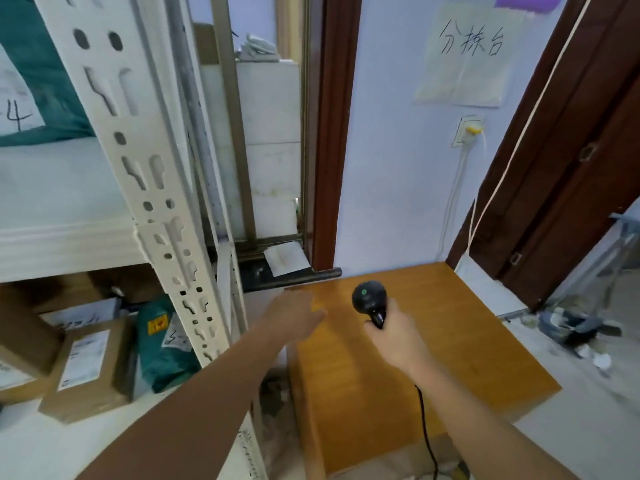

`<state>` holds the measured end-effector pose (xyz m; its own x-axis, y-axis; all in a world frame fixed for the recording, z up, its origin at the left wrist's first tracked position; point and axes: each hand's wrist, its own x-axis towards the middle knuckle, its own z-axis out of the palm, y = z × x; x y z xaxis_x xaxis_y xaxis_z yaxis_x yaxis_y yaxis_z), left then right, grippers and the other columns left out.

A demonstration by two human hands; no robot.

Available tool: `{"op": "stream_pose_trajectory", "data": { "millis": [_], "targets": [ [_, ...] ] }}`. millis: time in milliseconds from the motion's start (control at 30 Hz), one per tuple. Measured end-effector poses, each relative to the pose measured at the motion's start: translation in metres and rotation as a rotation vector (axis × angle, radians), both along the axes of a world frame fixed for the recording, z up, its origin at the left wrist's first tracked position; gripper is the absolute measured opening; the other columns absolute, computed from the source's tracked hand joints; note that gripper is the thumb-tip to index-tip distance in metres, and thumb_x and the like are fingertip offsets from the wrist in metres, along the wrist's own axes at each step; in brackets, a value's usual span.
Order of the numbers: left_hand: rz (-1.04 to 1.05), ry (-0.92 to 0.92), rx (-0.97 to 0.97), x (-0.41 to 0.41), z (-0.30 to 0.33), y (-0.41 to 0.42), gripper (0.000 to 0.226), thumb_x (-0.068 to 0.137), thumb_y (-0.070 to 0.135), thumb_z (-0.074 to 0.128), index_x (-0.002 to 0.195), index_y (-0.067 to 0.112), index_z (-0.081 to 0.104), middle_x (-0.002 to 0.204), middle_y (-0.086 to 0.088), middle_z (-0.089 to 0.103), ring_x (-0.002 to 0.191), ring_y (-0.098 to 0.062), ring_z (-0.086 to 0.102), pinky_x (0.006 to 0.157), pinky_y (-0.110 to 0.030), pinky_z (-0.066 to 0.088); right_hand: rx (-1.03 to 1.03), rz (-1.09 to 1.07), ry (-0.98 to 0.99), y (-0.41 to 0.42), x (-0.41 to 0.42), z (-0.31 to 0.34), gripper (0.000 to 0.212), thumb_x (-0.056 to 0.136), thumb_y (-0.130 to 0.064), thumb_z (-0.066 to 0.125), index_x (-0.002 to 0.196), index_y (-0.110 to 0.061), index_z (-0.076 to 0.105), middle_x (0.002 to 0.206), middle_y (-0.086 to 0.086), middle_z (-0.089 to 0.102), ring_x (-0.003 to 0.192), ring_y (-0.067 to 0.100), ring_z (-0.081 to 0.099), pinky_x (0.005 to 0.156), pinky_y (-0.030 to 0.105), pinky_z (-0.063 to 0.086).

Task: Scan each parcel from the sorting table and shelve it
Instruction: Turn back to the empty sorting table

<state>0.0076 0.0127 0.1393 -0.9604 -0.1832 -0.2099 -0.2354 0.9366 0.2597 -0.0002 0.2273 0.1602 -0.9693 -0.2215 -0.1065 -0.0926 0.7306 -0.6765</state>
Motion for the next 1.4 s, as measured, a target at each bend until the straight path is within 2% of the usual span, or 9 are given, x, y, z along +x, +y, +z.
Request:
{"op": "stream_pose_trajectory", "data": {
  "millis": [100, 267, 433, 667, 800, 933, 1100, 1300, 1400],
  "targets": [
    [0.021, 0.011, 0.005, -0.001, -0.018, 0.006, 0.043, 0.105, 0.049, 0.048, 0.131, 0.017, 0.062, 0.132, -0.005, 0.063, 0.12, -0.021, 0.06, 0.095, -0.034, 0.046, 0.04, 0.056, -0.015, -0.013, -0.02, -0.032, 0.03, 0.092, -0.029, 0.065, 0.116, -0.018, 0.049, 0.092, -0.002, 0.063, 0.073, 0.013, 0.061, 0.057, 0.026, 0.046],
    [0.083, 0.027, 0.064, 0.006, -0.06, 0.002, 0.047, 0.102, 0.057, 0.049, 0.13, 0.021, 0.061, 0.128, -0.001, 0.063, 0.118, -0.02, 0.062, 0.104, -0.035, 0.048, 0.005, 0.106, -0.162, -0.033, -0.038, -0.091, 0.031, 0.094, -0.029, 0.063, 0.114, -0.018, 0.042, 0.086, -0.005, 0.056, 0.069, 0.009, 0.058, 0.052, 0.024, 0.041],
    [0.153, -0.057, 0.041, 0.021, -0.076, 0.002, 0.06, 0.105, 0.057, 0.042, 0.148, 0.015, 0.048, 0.149, -0.009, 0.052, 0.137, -0.027, 0.051, 0.113, -0.043, 0.039, 0.042, 0.111, -0.367, -0.054, -0.05, -0.147, 0.052, 0.099, -0.034, 0.055, 0.14, -0.016, 0.03, 0.096, 0.005, 0.062, 0.067, 0.017, 0.06, 0.052, 0.03, 0.044],
    [0.22, -0.094, 0.055, 0.021, -0.097, -0.012, 0.042, 0.107, 0.046, 0.041, 0.124, 0.013, 0.062, 0.125, -0.007, 0.063, 0.12, -0.026, 0.059, 0.103, -0.041, 0.047, 0.177, 0.15, -0.38, -0.08, -0.067, -0.205, 0.056, 0.101, -0.027, 0.056, 0.147, -0.01, 0.028, 0.084, -0.002, 0.048, 0.061, 0.01, 0.05, 0.044, 0.022, 0.035],
    [0.22, -0.105, 0.024, 0.019, -0.115, -0.021, 0.067, 0.097, 0.065, 0.029, 0.136, 0.017, 0.056, 0.14, -0.007, 0.057, 0.128, -0.027, 0.053, 0.108, -0.046, 0.046, 0.247, 0.162, -0.393, -0.09, -0.077, -0.235, 0.047, 0.098, -0.026, 0.061, 0.138, -0.01, 0.042, 0.089, 0.002, 0.057, 0.06, 0.012, 0.054, 0.044, 0.024, 0.038],
    [0.214, -0.059, 0.036, 0.016, -0.118, -0.024, 0.06, 0.104, 0.056, 0.04, 0.147, 0.015, 0.05, 0.147, -0.008, 0.055, 0.136, -0.027, 0.05, 0.115, -0.046, 0.04, 0.29, 0.142, -0.417, -0.092, -0.086, -0.255, 0.054, 0.098, -0.03, 0.06, 0.143, -0.009, 0.038, 0.097, 0.004, 0.057, 0.063, 0.012, 0.054, 0.044, 0.023, 0.035],
    [0.208, -0.08, 0.019, 0.009, -0.121, -0.027, 0.063, 0.105, 0.056, 0.039, 0.151, 0.013, 0.046, 0.153, -0.01, 0.05, 0.141, -0.028, 0.045, 0.119, -0.044, 0.035, 0.388, 0.122, -0.345, -0.09, -0.095, -0.276, 0.061, 0.089, -0.052, 0.065, 0.133, -0.012, 0.049, 0.11, 0.007, 0.066, 0.093, 0.024, 0.068, 0.067, 0.032, 0.055],
    [0.195, -0.081, -0.003, 0.007, -0.121, -0.029, 0.063, 0.106, 0.057, 0.039, 0.151, 0.014, 0.045, 0.154, -0.008, 0.049, 0.142, -0.027, 0.044, 0.119, -0.043, 0.033, 0.362, 0.117, -0.319, -0.091, -0.094, -0.283, 0.086, 0.086, -0.052, 0.073, 0.149, -0.008, 0.032, 0.145, 0.012, 0.044, 0.129, 0.03, 0.052, 0.101, 0.037, 0.049],
    [0.198, -0.083, 0.001, 0.006, -0.122, -0.032, 0.062, 0.106, 0.057, 0.039, 0.151, 0.015, 0.045, 0.153, -0.008, 0.05, 0.141, -0.027, 0.045, 0.119, -0.042, 0.034, 0.333, 0.114, -0.328, -0.091, -0.097, -0.292, 0.094, 0.086, -0.054, 0.072, 0.154, -0.008, 0.026, 0.153, 0.012, 0.038, 0.137, 0.031, 0.045, 0.108, 0.039, 0.045]
  ]
}}
